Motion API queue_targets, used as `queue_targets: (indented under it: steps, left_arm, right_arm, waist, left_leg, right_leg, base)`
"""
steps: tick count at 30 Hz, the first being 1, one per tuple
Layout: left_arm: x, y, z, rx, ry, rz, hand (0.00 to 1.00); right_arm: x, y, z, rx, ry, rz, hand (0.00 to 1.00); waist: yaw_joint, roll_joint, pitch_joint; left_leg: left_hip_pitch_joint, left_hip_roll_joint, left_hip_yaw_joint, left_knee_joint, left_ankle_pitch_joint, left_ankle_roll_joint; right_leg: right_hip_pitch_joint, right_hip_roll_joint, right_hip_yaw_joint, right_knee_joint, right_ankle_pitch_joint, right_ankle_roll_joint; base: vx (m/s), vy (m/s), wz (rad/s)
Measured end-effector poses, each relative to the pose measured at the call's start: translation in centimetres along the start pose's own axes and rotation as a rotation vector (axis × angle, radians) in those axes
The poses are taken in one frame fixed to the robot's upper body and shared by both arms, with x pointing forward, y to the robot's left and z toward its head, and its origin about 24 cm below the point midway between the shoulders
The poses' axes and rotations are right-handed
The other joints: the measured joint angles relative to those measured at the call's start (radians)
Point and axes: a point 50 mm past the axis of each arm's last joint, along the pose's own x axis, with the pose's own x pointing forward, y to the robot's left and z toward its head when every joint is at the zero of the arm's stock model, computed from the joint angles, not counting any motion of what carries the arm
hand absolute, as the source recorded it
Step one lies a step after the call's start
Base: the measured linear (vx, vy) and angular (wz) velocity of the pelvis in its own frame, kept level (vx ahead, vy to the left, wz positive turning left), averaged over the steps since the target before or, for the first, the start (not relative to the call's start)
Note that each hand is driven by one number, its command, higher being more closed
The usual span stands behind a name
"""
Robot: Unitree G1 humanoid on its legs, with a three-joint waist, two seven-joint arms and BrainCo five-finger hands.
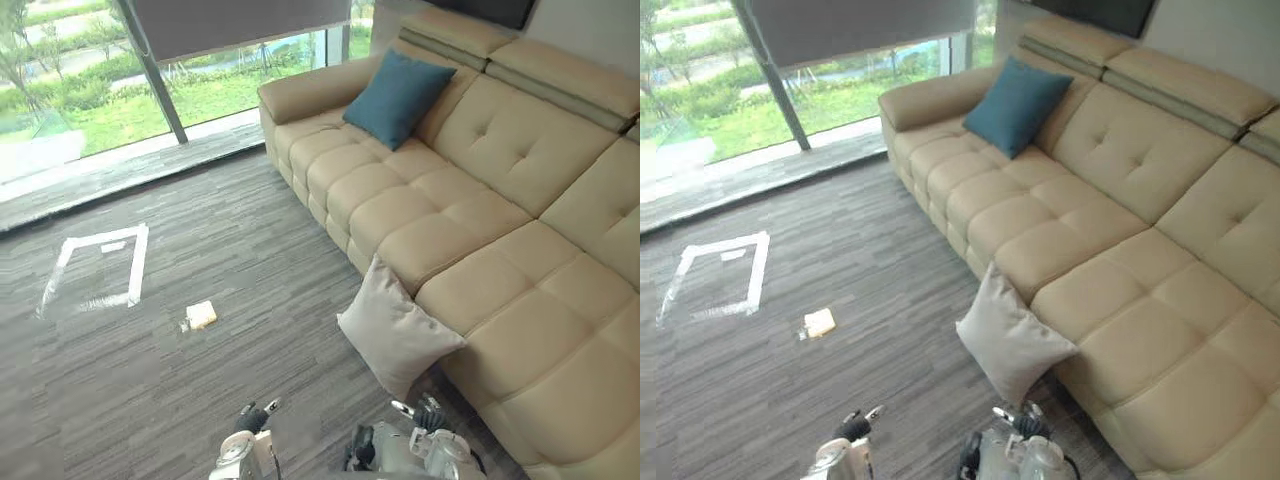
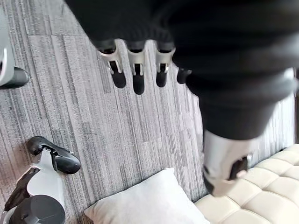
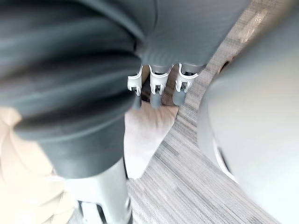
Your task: Pick up cushions and gather them together orderly.
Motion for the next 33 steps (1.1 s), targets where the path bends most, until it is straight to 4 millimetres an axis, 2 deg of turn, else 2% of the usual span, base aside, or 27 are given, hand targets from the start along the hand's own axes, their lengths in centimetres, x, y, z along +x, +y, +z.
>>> queue_targets:
  steps: [1, 2, 3, 4, 6, 9, 10, 11, 12, 13, 14, 15, 17, 19, 20, 22, 23, 24, 25, 27, 28, 29, 30, 31, 33]
  left_arm:
    - [0.0, 0.2, -0.1, -0.001, 0.001, 0.005, 0.0]
    - [-0.1, 0.3, 0.1, -0.001, -0.014, 0.005, 0.0]
    - [-0.1, 0.5, 0.1, 0.0, -0.013, 0.008, 0.0]
    - [-0.1, 0.4, 0.2, 0.0, -0.02, 0.004, 0.0]
    - [-0.1, 0.2, 0.5, -0.002, -0.032, -0.008, 0.0]
    - [-0.1, 0.1, 0.7, -0.003, -0.045, -0.015, 0.0]
    - [-0.1, 0.1, 0.8, -0.003, -0.049, -0.015, 0.0]
    - [-0.1, 0.1, 0.9, -0.003, -0.053, -0.016, 0.0]
    - [-0.1, 0.1, 0.9, -0.003, -0.054, -0.015, 0.0]
    - [-0.1, 0.1, 0.7, -0.003, -0.049, -0.015, 0.0]
    - [-0.1, 0.1, 0.5, -0.001, -0.037, -0.014, 0.0]
    - [0.0, 0.6, 0.5, 0.006, -0.032, 0.002, 0.0]
    - [0.0, 0.8, 0.3, 0.014, -0.018, 0.006, 0.0]
    - [0.1, 0.7, 0.3, 0.023, -0.014, 0.0, 0.0]
    - [0.1, 0.6, 0.1, 0.026, -0.008, -0.002, 0.0]
    - [0.1, 0.6, 0.1, 0.042, -0.004, -0.003, 0.0]
    - [0.1, 0.7, 0.1, 0.047, -0.002, -0.003, 0.0]
    - [0.1, 0.7, 0.0, 0.046, 0.001, 0.0, 0.0]
    - [0.0, 0.9, -0.2, 0.047, 0.005, 0.005, 0.0]
    - [0.1, 0.9, -0.1, 0.066, 0.006, 0.006, 0.0]
    - [0.1, 1.0, -0.2, 0.092, 0.014, 0.005, 0.0]
    - [0.2, 0.8, -0.1, 0.105, 0.016, -0.002, 0.0]
    - [0.3, 0.3, -0.1, 0.108, 0.022, -0.014, 0.0]
    - [0.2, -0.3, -0.3, 0.1, 0.027, -0.028, 0.0]
    - [0.1, -0.9, -0.4, 0.101, 0.026, -0.045, 0.0]
  right_arm:
    - [0.0, -0.1, -0.1, -0.004, 0.007, -0.003, 0.0]
    - [0.0, -0.1, -0.3, -0.011, 0.016, 0.0, 0.0]
    - [0.0, 0.1, -0.4, -0.017, 0.019, 0.005, 0.0]
    - [0.0, 0.2, -0.5, -0.022, 0.027, 0.008, 0.0]
    - [0.0, 0.1, -0.8, -0.023, 0.041, 0.004, 0.0]
    - [0.0, 0.0, -0.7, -0.026, 0.039, 0.001, 0.0]
    - [0.0, 0.0, -0.7, -0.027, 0.041, 0.0, 0.0]
    - [0.0, 0.0, -0.7, -0.033, 0.041, 0.0, 0.0]
    - [0.0, 0.0, -0.7, -0.043, 0.042, 0.002, 0.0]
    - [0.0, 0.0, -0.8, -0.057, 0.042, 0.005, 0.0]
    - [0.0, -0.1, -1.0, -0.068, 0.049, 0.006, 0.0]
    - [-0.1, 0.3, -1.3, -0.07, 0.062, 0.016, 0.0]
    - [-0.5, 0.8, -2.3, -0.054, 0.086, 0.027, 0.0]
    - [-0.5, 1.4, -2.4, -0.043, 0.089, 0.039, 0.0]
    - [-0.5, 1.6, -2.3, -0.043, 0.087, 0.045, 0.0]
    - [-0.4, 2.4, -1.8, -0.043, 0.073, 0.07, 0.0]
    - [-0.3, 2.6, -1.6, -0.047, 0.065, 0.077, 0.0]
    - [-0.2, 2.7, -1.2, -0.049, 0.055, 0.08, 0.0]
    - [-0.2, 2.7, -1.2, -0.049, 0.056, 0.078, 0.0]
    - [-0.1, 2.6, -1.1, -0.048, 0.051, 0.076, 0.0]
    - [-0.1, 2.4, -1.3, -0.044, 0.06, 0.069, 0.0]
    - [0.1, 2.0, -1.1, -0.044, 0.059, 0.056, 0.0]
    - [0.3, 1.4, -0.6, -0.039, 0.048, 0.038, 0.0]
    - [0.4, 0.4, -0.2, -0.029, 0.039, 0.008, 0.0]
    - [0.4, -0.7, -0.4, -0.018, 0.046, -0.026, 0.0]
  waist:
    - [0.005, 0.005, 0.005]
    - [0.01, 0.003, 0.006]
    - [0.01, 0.001, 0.008]
    - [0.01, -0.008, 0.013]
    - [0.014, -0.013, 0.014]
    - [0.019, -0.013, 0.014]
    - [0.021, -0.013, 0.014]
    - [0.023, -0.013, 0.013]
    - [0.024, -0.012, 0.013]
    - [0.025, -0.007, 0.007]
    - [0.027, 0.005, -0.006]
    - [0.032, -0.025, -0.027]
    - [0.038, -0.054, -0.053]
    - [0.042, -0.062, -0.057]
    - [0.043, -0.054, -0.052]
    - [0.052, -0.038, -0.042]
    - [0.052, -0.034, -0.039]
    - [0.052, -0.026, -0.035]
    - [0.052, -0.024, -0.034]
    - [0.049, -0.028, -0.034]
    - [0.048, -0.042, -0.033]
    - [0.046, -0.044, -0.025]
    - [0.043, -0.014, -0.01]
    - [0.038, 0.0, -0.005]
    - [0.037, 0.007, 0.002]
  left_leg:
    - [-0.068, 0.044, -0.026, 0.184, 0.065, -0.04]
    - [-0.124, 0.073, -0.043, 0.313, 0.064, -0.04]
    - [-0.148, 0.083, -0.042, 0.351, 0.054, -0.024]
    - [-0.189, 0.092, -0.032, 0.368, 0.029, 0.016]
    - [-0.241, 0.101, -0.018, 0.316, -0.002, 0.058]
    - [-0.299, 0.069, -0.073, 0.092, -0.02, 0.055]
    - [-0.318, 0.045, -0.133, 0.015, -0.019, 0.055]
    - [-0.333, 0.004, -0.24, -0.071, -0.015, 0.05]
    - [-0.336, -0.014, -0.292, -0.108, -0.01, 0.052]
    - [-0.338, -0.024, -0.334, -0.161, 0.023, 0.063]
    - [-0.335, -0.015, -0.335, -0.171, 0.054, 0.01]
    - [-0.328, -0.026, -0.271, -0.159, 0.034, 0.034]
    - [-0.314, -0.03, -0.189, -0.165, 0.024, 0.05]
    - [-0.268, -0.03, -0.124, -0.192, 0.012, 0.071]
    - [-0.233, -0.029, -0.093, -0.216, 0.007, 0.079]
    - [-0.156, -0.02, 0.0, -0.265, -0.002, 0.093]
    - [-0.129, -0.019, 0.026, -0.285, -0.002, 0.093]
    - [-0.091, -0.015, 0.056, -0.316, -0.001, 0.093]
    - [-0.064, -0.013, 0.078, -0.344, -0.001, 0.093]
    - [-0.049, -0.013, 0.091, -0.38, 0.0, 0.091]
    - [-0.052, -0.03, 0.089, -0.386, 0.004, 0.082]
    - [-0.045, -0.039, 0.069, -0.387, 0.004, 0.076]
    - [-0.033, -0.025, 0.043, -0.389, 0.011, 0.058]
    - [-0.031, -0.021, 0.029, -0.374, 0.022, 0.04]
    - [-0.042, 0.003, 0.021, -0.287, 0.026, 0.03]
  right_leg:
    - [0.041, 0.027, 0.022, -0.028, -0.01, -0.007]
    - [0.079, 0.047, 0.047, -0.056, -0.017, -0.012]
    - [0.098, 0.052, 0.062, -0.072, -0.018, -0.011]
    - [0.133, 0.062, 0.098, -0.103, -0.02, -0.008]
    - [0.168, 0.067, 0.154, -0.131, -0.024, 0.007]
    - [0.191, 0.07, 0.255, -0.143, -0.038, 0.04]
    - [0.195, 0.07, 0.293, -0.143, -0.046, 0.053]
    - [0.198, 0.07, 0.349, -0.141, -0.058, 0.074]
    - [0.197, 0.07, 0.38, -0.137, -0.065, 0.089]
    - [0.19, 0.078, 0.43, -0.119, -0.081, 0.117]
    - [0.177, 0.089, 0.476, -0.094, -0.1, 0.143]
    - [0.17, 0.072, 0.523, -0.084, -0.1, 0.169]
    - [0.156, 0.049, 0.569, -0.114, -0.066, 0.208]
    - [0.151, 0.042, 0.593, -0.115, -0.02, 0.242]
    - [0.132, 0.043, 0.589, -0.074, -0.003, 0.25]
    - [0.022, 0.038, 0.522, 0.109, 0.021, 0.267]
    - [-0.006, 0.023, 0.462, 0.149, 0.011, 0.26]
    - [-0.03, 0.002, 0.368, 0.171, -0.003, 0.236]
    - [-0.049, -0.012, 0.282, 0.161, -0.013, 0.218]
    - [-0.074, -0.014, 0.178, 0.072, -0.005, 0.205]
    - [-0.069, -0.006, 0.181, -0.033, 0.051, 0.162]
    - [-0.056, -0.003, 0.178, -0.054, 0.04, 0.103]
    - [-0.037, 0.006, 0.164, -0.056, 0.043, 0.096]
    - [-0.025, 0.008, 0.16, -0.059, 0.027, 0.097]
    - [0.018, 0.009, 0.145, -0.07, 0.01, 0.087]
  base:
    - [0.42, -0.075, -0.74]
    - [0.36, -0.028, -0.77]
    - [0.32, -0.017, -0.82]
    - [0.25, -0.007, -0.69]
    - [0.2, 0.031, -0.87]
    - [0.23, 0.136, -1.05]
    - [0.26, 0.236, -1.2]
    - [0.3, 0.293, -1.23]
    - [0.38, 0.395, -1.36]
    - [0.33, 0.361, -1.26]
    - [0.33, 0.362, -1.39]
    - [0.26, 0.284, -1.17]
    - [0.29, 0.331, -1.07]
    - [0.2, 0.278, -0.96]
    - [0.14, 0.213, -0.97]
    - [0.13, 0.199, -1.17]
    - [0.08, 0.121, -1.04]
    - [0.08, 0.081, -0.84]
    - [0.1, 0.015, -0.7]
    - [0.14, -0.087, -0.4]
    - [0.14, -0.143, -0.18]
    - [0.15, -0.145, -0.12]
    - [0.15, -0.156, -0.02]
    - [0.14, -0.151, 0.02]
    - [0.13, -0.173, 0.18]
